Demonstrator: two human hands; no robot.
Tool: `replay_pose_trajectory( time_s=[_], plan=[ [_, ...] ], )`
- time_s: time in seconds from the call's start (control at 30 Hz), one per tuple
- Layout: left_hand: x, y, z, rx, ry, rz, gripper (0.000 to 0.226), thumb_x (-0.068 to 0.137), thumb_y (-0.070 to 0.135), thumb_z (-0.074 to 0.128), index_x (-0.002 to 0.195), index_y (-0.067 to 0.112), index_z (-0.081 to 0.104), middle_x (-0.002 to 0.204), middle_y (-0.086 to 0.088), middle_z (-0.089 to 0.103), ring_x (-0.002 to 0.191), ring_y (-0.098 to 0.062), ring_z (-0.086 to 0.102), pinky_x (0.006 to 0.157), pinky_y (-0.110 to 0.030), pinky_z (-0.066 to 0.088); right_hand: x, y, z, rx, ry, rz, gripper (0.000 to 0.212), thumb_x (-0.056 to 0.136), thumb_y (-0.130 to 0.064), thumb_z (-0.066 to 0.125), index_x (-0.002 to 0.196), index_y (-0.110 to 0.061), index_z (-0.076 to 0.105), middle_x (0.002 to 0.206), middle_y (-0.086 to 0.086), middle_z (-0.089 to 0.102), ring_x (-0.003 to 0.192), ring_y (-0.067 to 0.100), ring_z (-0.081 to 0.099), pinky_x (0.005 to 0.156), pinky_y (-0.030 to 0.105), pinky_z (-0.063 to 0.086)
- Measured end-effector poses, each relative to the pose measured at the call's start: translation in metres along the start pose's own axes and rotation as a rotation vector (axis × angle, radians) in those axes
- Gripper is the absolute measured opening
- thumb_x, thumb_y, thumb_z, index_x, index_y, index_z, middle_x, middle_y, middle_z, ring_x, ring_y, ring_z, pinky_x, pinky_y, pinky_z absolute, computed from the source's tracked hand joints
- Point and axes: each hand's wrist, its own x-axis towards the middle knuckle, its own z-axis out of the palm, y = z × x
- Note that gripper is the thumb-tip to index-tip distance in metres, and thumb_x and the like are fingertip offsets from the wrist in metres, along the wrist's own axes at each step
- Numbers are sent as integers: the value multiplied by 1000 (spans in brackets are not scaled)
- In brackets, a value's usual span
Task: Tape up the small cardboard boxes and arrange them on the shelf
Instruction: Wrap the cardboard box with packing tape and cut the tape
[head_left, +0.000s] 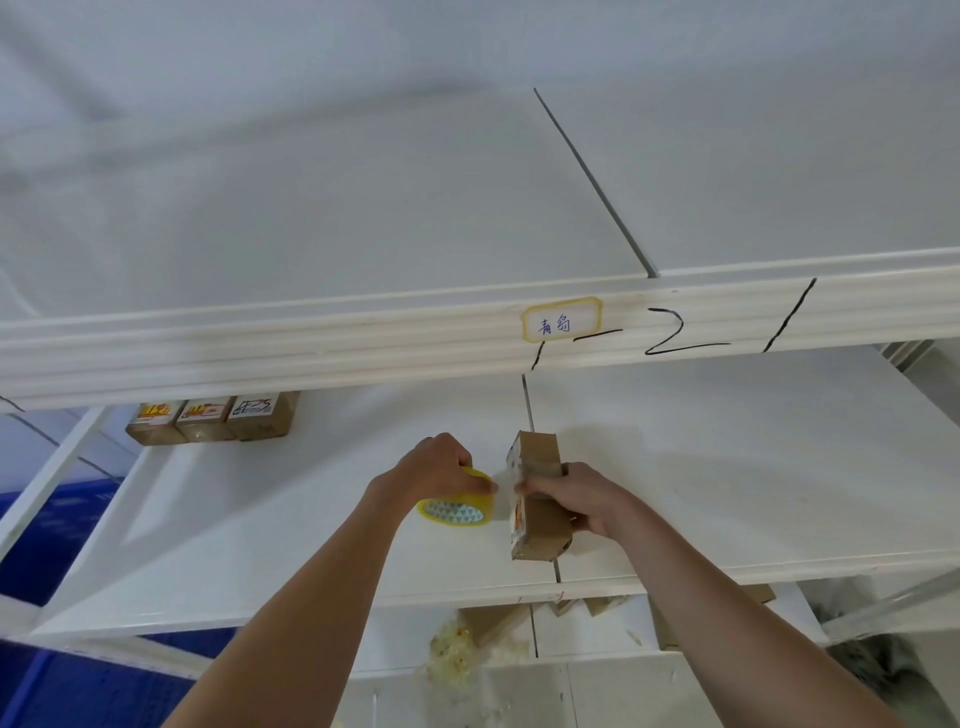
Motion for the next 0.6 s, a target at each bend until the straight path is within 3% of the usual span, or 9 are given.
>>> replay_pose_trajectory(
  time_s=[0.1,0.2,0.33,0.47,0.6],
  plan=[
    [0,-2,-1,-38,2,3,49,75,68,74,63,21,67,63,5,59,61,-10,57,55,-23,42,-1,-4,-4,8,-1,-14,51,71,-33,90,113,-18,65,102,6,77,96,23,73,72,36,63],
    [-5,-10,-5,-174,-48,38,53,80,66,71,56,21,56,57,6,46,56,-11,43,54,-24,31,-1,-3,-13,42,-6,-20,50,73,-31,89,116,-16,67,103,7,77,98,25,74,83,42,63],
    [-10,-19,-10,-352,-166,85,44,78,63,75,55,27,64,57,10,46,59,-10,40,60,-27,29,-2,-1,-20,49,-3,-27,48,74,-29,88,115,-14,68,105,9,77,100,26,73,88,44,61],
    [-1,-10,-8,-220,-68,25,47,76,64,77,66,18,71,62,3,56,63,-13,51,59,-28,37,-2,-3,-14,102,0,-21,43,80,-25,82,117,-8,68,108,13,76,101,28,73,90,45,61],
    [3,-9,-7,-45,20,-8,53,70,70,75,58,21,62,61,6,57,69,-15,58,57,-26,37,-5,-7,-13,136,-28,-48,40,83,-23,76,120,-9,67,114,13,74,106,29,70,93,46,59]
  ],
)
